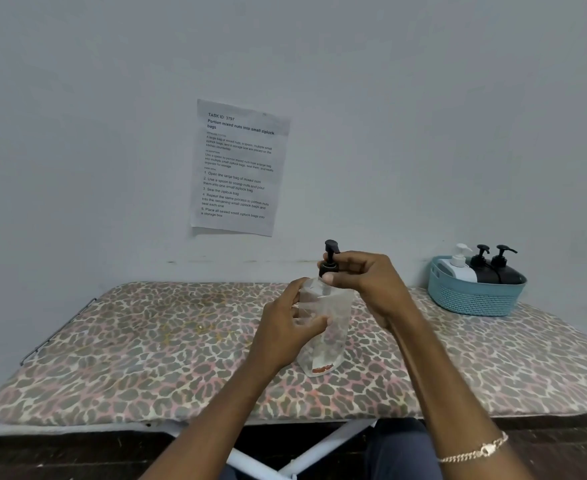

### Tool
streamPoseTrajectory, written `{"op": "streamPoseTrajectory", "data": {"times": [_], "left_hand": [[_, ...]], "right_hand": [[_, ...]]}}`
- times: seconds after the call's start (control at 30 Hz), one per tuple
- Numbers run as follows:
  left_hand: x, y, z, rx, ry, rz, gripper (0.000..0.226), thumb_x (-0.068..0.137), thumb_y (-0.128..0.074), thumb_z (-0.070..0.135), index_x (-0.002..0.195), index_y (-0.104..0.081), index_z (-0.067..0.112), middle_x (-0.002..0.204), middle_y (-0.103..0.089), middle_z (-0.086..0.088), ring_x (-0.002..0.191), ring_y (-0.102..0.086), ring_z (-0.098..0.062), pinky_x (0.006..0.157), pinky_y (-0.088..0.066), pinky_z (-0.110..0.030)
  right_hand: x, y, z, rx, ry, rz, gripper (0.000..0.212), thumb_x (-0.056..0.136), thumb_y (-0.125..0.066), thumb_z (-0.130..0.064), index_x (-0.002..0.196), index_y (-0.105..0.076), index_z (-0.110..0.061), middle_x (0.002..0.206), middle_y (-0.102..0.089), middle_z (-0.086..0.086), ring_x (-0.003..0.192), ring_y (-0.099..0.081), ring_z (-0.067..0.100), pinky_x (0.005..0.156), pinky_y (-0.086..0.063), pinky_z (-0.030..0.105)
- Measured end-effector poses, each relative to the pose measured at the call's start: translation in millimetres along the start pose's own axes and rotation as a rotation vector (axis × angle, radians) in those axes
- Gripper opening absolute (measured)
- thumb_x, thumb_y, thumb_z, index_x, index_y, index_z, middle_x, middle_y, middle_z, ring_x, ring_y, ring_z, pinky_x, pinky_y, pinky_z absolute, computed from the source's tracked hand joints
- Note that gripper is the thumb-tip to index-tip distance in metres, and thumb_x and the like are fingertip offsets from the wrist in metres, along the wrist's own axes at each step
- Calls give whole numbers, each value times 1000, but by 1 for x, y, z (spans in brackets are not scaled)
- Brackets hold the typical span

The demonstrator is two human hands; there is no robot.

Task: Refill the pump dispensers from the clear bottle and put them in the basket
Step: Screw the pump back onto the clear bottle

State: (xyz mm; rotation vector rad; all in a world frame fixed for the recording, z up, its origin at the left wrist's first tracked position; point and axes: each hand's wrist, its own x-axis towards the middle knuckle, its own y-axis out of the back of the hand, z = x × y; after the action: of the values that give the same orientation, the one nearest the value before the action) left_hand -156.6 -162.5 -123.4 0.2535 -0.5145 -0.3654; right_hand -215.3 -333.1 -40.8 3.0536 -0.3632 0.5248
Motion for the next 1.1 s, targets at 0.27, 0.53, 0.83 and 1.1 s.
{"op": "streamPoseTrajectory", "data": {"times": [0.27, 0.53, 0.83, 1.1], "left_hand": [[2, -2, 2, -10, 10, -5, 78, 83, -87, 45, 151, -49, 40, 124, -70, 14, 103, -73, -7, 92, -63, -42], [1, 1, 3, 16, -2, 0, 75, 83, -88, 38, 149, -52, 38, 120, -71, 17, 102, -73, -3, 90, -63, -39], [-3, -3, 2, -3, -25, 43, 69, 85, -87, 39, 146, -54, 36, 119, -71, 13, 103, -73, -6, 92, -62, -38], [-1, 4, 3, -45, 0, -21, 73, 84, -89, 35, 148, -53, 37, 120, -72, 12, 101, -74, -6, 91, -62, -32]], "right_hand": [[-10, -21, 11, -114, 97, 188, 27, 84, -83, -5, 108, -76, -14, 99, -80, -1, 97, -76, 11, 88, -59, 25], [12, 12, 5, 0, -1, -202, 32, 95, -67, 3, 127, -68, 2, 121, -75, 15, 117, -71, 25, 102, -55, 31], [-8, -31, 14, 40, 71, 239, 26, 88, -76, 3, 106, -79, -16, 96, -81, 1, 98, -77, 15, 90, -59, 26], [-14, -18, 17, -135, 114, 143, 35, 90, -81, -19, 124, -74, -26, 111, -79, -10, 112, -71, 5, 104, -53, 37]]}}
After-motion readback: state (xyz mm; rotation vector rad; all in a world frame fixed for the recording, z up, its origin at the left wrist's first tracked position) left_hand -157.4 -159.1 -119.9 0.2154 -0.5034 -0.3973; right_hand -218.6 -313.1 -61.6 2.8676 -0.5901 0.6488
